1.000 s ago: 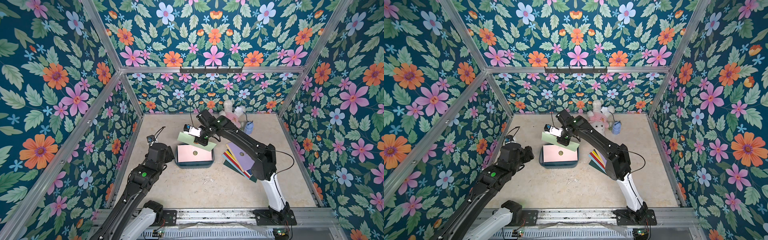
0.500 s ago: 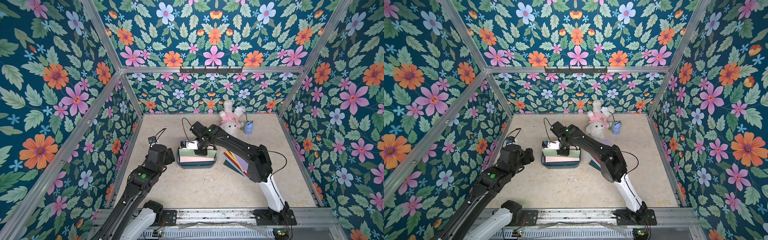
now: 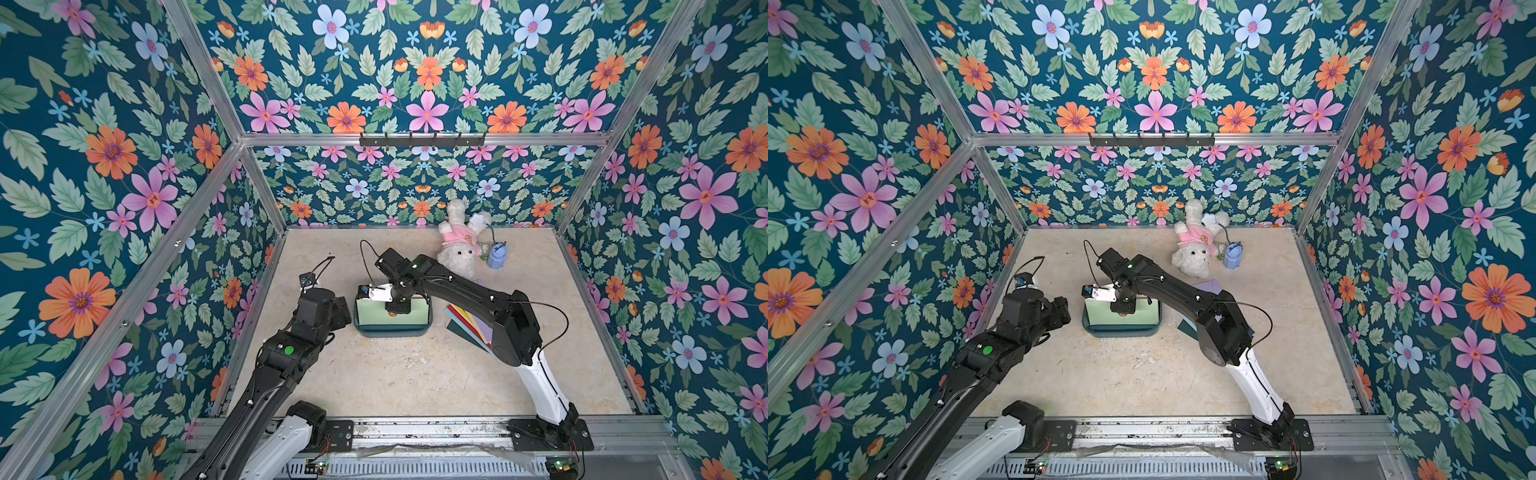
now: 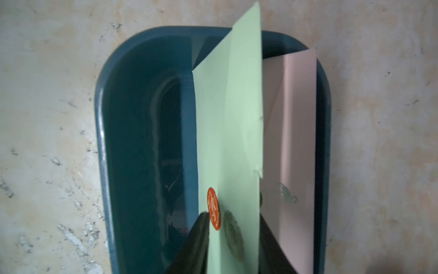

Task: Put the sealed envelopes into the storage box
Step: Place the envelope in the storage box, then pick up the envelope from the center of the board.

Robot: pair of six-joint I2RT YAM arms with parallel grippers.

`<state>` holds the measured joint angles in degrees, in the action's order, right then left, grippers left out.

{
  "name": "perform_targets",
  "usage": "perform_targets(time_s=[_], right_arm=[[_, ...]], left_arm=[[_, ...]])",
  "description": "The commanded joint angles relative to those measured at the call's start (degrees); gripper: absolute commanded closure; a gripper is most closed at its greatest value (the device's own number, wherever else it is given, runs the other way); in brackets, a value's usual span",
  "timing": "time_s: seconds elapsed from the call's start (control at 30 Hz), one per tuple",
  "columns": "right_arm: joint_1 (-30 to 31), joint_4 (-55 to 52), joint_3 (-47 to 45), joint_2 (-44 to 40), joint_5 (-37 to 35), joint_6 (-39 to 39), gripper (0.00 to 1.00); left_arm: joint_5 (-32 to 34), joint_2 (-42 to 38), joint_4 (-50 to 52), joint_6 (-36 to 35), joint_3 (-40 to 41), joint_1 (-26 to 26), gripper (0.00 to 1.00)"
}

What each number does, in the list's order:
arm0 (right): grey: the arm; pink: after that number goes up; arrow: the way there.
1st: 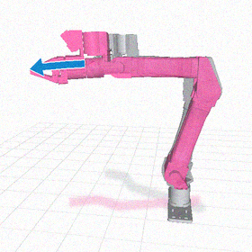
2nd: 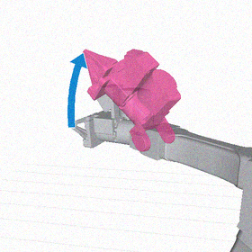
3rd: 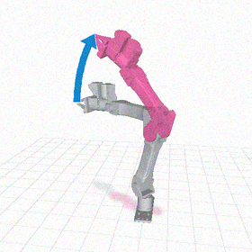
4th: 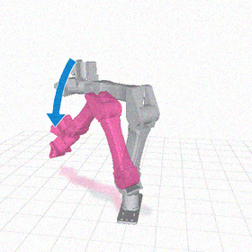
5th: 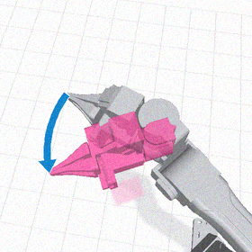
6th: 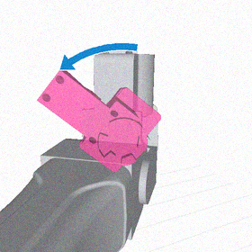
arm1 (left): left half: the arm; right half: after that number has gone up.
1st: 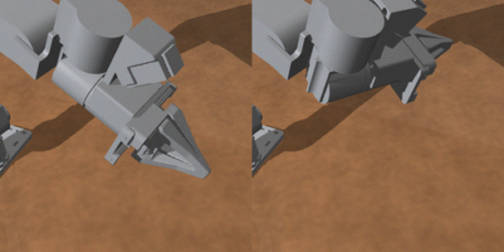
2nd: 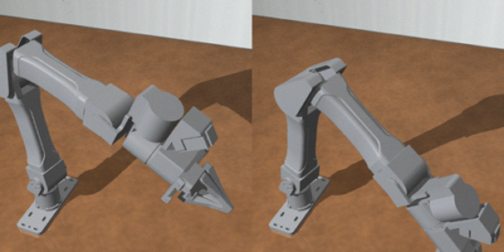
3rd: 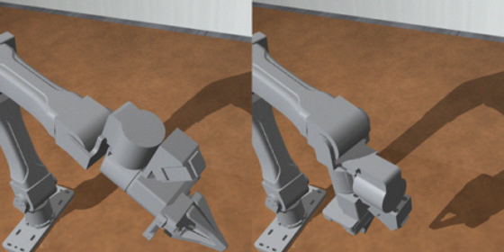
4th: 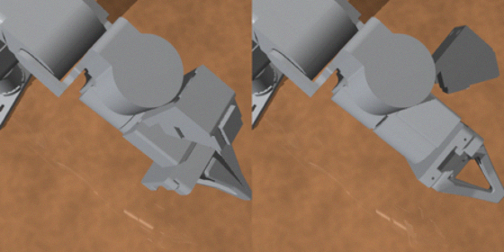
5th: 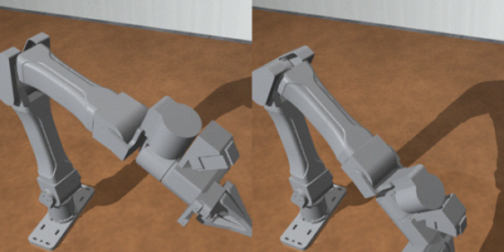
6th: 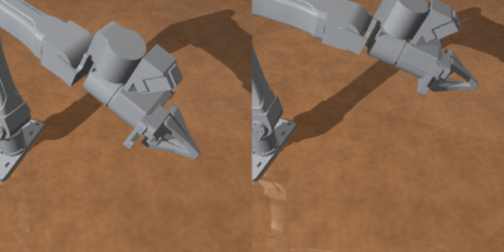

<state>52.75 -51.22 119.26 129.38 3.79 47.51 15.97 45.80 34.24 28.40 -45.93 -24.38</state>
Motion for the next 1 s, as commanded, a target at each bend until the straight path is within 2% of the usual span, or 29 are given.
perform_targets(time_s=[0.0, 0.13, 0.3, 0.4, 0.5, 0.7, 0.83, 0.97], right_arm=[[0.0, 4.2, -0.4, -0.9, -5.6, -2.6, 0.63], [-0.3, 9.4, 0.2, -1.2, -12.3, -6.0, 0.57], [-2.1, 12.0, 2.5, -2.7, -9.1, -15.2, 0.55], [-4.4, 13.7, 0.2, -6.1, -6.4, -23.2, 0.56], [-8.1, 23.2, -12.4, -14.6, -3.7, -34.3, 0.56], [-19.1, 45.3, -47.6, -36.4, 4.5, -53.4, 0.55], [-30.2, 53.6, -65.5, -46.3, 8.1, -64.2, 0.55], [-40.2, 58.5, -77.0, -51.9, 10.7, -70.5, 0.54]], left_arm=[[-0.5, 0.1, -1.1, -0.2, 0.0, 0.0, 0.16], [-0.6, -0.1, -1.2, -0.1, 0.1, 0.0, 0.16], [-2.0, 0.0, -1.6, 0.0, 0.4, 0.0, 0.16], [-5.8, 0.0, -3.4, 0.0, 1.0, 0.0, 0.16], [-13.5, 0.7, -7.6, 0.6, 2.4, 0.0, 0.18], [-28.5, 6.5, -18.7, 7.2, 4.4, -1.7, 0.26], [-28.3, 13.6, -26.8, 10.8, 3.8, -9.6, 0.26], [-26.4, 27.5, -31.1, 12.2, -3.0, -19.0, 0.29]])
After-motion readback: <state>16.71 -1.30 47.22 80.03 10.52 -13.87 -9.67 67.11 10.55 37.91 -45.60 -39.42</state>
